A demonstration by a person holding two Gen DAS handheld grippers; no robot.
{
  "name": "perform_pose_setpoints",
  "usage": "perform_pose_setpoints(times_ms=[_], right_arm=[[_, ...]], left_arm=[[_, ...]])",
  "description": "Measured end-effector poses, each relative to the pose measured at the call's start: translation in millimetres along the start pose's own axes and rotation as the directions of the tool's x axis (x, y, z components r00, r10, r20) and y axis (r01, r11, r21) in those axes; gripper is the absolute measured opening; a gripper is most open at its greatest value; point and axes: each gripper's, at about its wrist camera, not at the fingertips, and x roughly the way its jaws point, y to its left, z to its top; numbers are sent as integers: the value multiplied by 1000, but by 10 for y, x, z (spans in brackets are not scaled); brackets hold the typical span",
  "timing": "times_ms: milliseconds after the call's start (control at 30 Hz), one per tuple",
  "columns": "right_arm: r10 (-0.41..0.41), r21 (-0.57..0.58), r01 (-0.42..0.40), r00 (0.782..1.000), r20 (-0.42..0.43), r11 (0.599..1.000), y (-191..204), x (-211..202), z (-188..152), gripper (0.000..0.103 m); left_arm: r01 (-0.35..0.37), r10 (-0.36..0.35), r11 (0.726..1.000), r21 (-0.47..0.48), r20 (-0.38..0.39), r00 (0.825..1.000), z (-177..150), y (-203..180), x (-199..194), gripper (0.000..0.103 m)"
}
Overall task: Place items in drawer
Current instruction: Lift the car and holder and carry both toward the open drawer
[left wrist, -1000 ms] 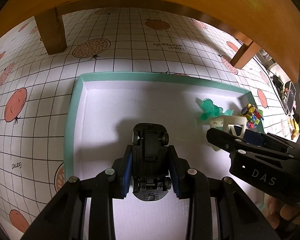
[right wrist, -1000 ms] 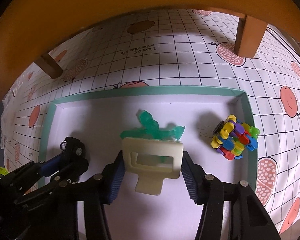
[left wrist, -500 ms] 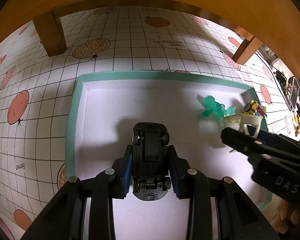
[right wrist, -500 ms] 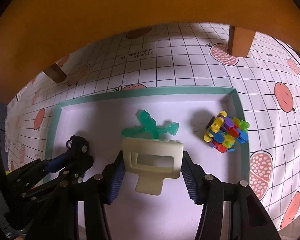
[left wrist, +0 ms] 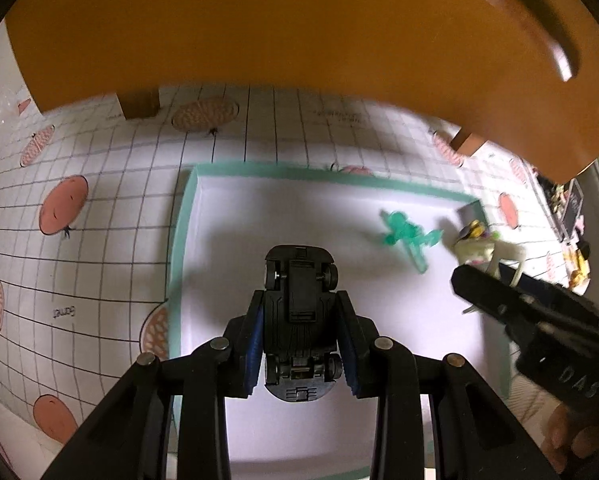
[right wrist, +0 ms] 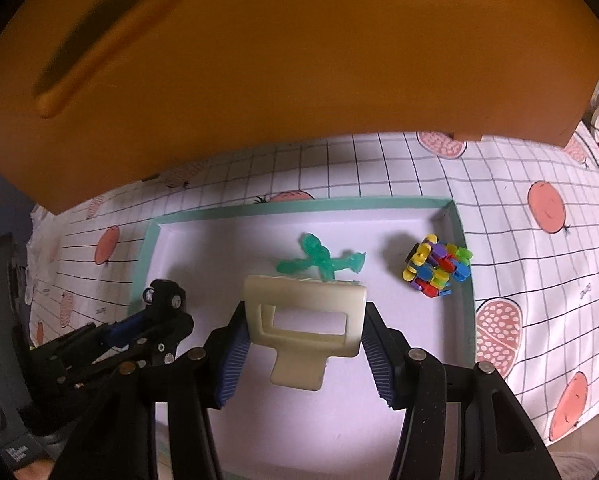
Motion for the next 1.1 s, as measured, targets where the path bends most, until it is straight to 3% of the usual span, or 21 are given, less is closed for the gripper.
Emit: perform_pose_setpoints(times_ms=[267,567,867,1100], right_arm=[[-5,-22,6,998,58,1000,89,-404,52,56],[6,-36,-1,989,149,999,177,-900,141,57],[8,-41,2,972,234,999,258,-1374,230,57],[29,-41,-17,950,310,999,297,-1735,317,57]], left_arm=[[43,-43,999,6,89,995,137,-87,-488,34],[87,-96,995,55,187,978,225,-261,-1014,34],[126,-149,987,99,273,950,318,-427,-1462,34],[161,-198,978,133,345,917,432,-498,-1818,34]])
